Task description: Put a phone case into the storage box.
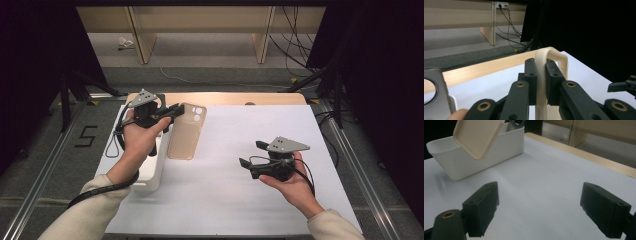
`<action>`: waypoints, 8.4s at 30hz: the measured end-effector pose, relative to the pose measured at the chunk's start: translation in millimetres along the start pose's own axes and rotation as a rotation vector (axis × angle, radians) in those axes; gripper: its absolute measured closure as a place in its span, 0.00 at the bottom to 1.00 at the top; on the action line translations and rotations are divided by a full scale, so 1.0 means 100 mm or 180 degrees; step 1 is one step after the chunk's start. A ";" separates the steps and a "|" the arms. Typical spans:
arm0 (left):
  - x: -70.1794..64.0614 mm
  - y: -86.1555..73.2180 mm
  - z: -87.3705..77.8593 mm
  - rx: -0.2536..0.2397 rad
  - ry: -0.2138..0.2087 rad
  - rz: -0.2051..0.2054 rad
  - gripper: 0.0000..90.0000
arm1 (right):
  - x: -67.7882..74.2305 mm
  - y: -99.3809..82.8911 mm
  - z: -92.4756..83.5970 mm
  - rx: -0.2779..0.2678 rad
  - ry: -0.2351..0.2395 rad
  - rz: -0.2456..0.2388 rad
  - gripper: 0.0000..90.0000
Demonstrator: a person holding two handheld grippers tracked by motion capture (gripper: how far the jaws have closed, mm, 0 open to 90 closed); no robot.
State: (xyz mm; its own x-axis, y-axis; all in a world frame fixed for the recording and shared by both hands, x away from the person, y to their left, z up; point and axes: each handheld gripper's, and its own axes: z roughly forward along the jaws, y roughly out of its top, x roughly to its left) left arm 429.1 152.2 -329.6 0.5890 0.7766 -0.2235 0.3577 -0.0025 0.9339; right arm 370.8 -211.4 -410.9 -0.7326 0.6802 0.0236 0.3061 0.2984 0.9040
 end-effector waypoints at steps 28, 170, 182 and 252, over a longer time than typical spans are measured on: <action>0.35 0.10 -0.32 -0.0171 0.0206 -0.0101 0.91 | -0.15 -0.07 -0.18 -0.0095 -0.0171 0.0202 0.18; 1.56 -0.11 0.05 -0.0231 0.0592 -0.0355 0.90 | -0.26 -0.18 -0.45 -0.0223 -0.0267 0.0394 0.18; 1.59 -0.17 0.14 -0.0191 0.0579 -0.0370 0.90 | -0.27 -0.18 -0.45 -0.0211 -0.0257 0.0389 0.18; 1.54 -0.14 0.10 0.0384 0.1056 0.0109 0.34 | -0.26 -0.18 -0.44 -0.0213 -0.0230 0.0373 0.18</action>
State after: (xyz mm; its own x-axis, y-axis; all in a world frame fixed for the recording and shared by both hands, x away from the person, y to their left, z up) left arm 521.7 265.5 -380.0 0.3417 0.9371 -0.0712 0.4364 -0.0911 0.8951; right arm 357.8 -263.6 -409.1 -0.6479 0.7549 0.1020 0.3440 0.1705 0.9234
